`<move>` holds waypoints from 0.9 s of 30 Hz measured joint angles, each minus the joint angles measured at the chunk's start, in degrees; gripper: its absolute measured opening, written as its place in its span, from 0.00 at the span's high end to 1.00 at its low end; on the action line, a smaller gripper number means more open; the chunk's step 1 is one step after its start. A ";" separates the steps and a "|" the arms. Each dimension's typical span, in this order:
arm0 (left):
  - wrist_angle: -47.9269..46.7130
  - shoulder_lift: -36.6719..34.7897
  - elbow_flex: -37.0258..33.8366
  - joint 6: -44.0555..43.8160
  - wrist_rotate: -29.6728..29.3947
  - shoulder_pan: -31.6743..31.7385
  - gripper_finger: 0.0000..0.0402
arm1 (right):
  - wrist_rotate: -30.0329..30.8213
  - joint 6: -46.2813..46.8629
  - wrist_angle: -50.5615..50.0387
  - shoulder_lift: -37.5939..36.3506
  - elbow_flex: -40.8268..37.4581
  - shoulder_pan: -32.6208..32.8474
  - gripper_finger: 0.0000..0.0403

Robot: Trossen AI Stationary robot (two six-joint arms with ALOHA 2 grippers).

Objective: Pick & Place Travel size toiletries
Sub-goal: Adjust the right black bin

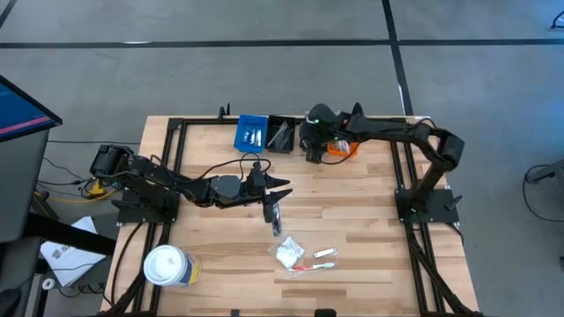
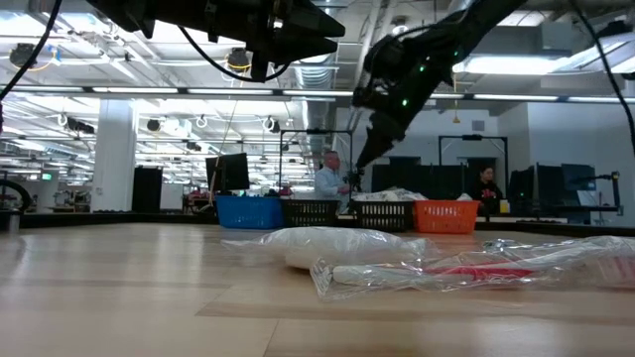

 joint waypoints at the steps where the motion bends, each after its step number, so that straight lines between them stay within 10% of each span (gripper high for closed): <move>1: 0.00 0.00 0.00 0.00 0.00 0.00 0.70 | -1.01 -0.09 -0.35 -0.75 0.04 0.00 0.95; 16: 0.04 0.00 0.00 -0.31 -0.26 0.00 0.70 | 2.54 -2.61 -4.64 5.40 -0.03 0.03 0.58; 27: 0.01 0.00 0.00 -0.22 -0.24 0.00 0.70 | 3.07 -2.58 -4.22 6.10 -0.03 -0.01 0.57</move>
